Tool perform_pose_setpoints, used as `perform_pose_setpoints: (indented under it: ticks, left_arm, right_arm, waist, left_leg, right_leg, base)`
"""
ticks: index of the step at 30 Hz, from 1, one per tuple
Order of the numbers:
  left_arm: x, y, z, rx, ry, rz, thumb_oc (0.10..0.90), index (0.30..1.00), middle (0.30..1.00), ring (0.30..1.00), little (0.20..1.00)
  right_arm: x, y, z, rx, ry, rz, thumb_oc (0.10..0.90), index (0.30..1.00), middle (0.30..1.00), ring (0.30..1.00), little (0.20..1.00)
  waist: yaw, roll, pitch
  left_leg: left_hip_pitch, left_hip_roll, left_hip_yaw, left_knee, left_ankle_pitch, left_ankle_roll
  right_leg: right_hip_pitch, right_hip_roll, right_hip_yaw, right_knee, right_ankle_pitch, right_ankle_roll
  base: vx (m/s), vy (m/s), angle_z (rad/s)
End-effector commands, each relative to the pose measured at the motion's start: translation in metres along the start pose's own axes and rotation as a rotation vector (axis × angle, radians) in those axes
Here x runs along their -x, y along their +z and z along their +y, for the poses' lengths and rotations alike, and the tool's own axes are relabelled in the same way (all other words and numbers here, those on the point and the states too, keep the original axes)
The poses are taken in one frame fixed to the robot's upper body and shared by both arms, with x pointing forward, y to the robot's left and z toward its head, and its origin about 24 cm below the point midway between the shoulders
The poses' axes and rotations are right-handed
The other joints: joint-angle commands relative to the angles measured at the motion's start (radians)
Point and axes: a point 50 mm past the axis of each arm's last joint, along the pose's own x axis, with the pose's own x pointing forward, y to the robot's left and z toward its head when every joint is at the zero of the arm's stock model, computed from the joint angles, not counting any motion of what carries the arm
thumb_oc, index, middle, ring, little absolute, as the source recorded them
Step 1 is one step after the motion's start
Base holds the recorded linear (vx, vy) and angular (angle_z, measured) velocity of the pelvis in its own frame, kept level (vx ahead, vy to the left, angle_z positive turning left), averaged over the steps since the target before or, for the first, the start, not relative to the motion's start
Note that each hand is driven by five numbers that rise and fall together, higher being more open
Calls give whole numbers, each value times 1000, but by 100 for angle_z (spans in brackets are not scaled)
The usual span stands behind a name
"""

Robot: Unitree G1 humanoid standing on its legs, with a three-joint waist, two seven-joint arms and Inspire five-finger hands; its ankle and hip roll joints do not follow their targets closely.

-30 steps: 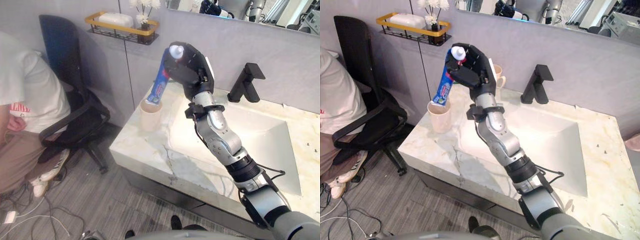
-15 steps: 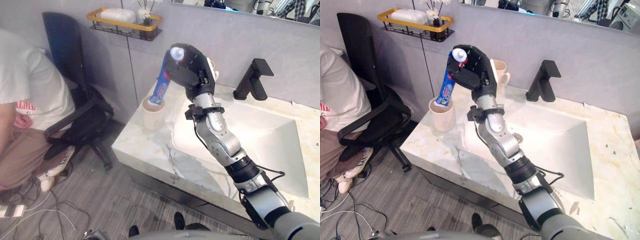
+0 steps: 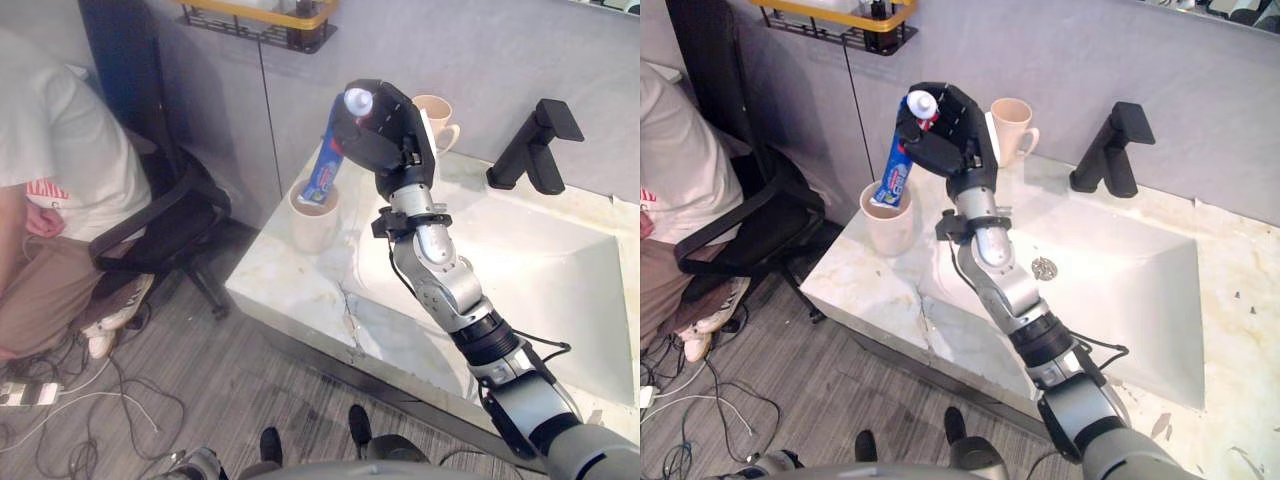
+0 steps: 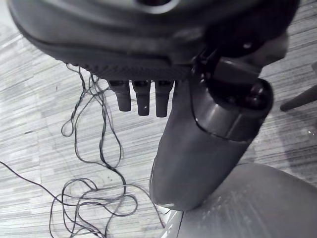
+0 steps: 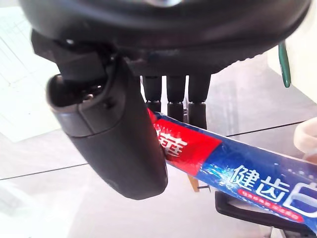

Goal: Organize the bathroom.

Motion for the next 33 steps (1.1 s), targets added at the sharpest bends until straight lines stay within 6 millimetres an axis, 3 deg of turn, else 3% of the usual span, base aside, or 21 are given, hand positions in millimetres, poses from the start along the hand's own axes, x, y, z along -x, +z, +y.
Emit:
perform_pose_setpoints:
  ticks: [1,14,33]
  left_arm:
    - [-1,-12,7,-9,8,76,800,900,900,900,900]
    - [-1,-11,11,-31,36,68,800,900,900,900,900]
    - [-1,-8,14,-46,55,51,800,900,900,900,900]
  right_arm:
    - [-19,90,24,-81,89,-503,400,300,300,300,300]
    - [-12,105,35,-54,168,-570,400,300,300,300,300]
    - [-3,105,38,-46,205,-593,400,300,300,300,300]
  waist:
    - [17,-32,-32]
    - [20,-39,-13]
    - [13,-42,2]
  left_leg:
    - [46,55,100,93,-59,-7]
    - [25,54,92,136,-73,-4]
    - [3,45,70,224,-104,4]
  right_leg:
    - [-103,-28,85,144,-54,86]
    - [-119,-25,88,178,-64,84]
    - [-131,-22,94,238,-82,78]
  base:
    - [0,0,0]
    - [0,0,0]
    - [0,0,0]
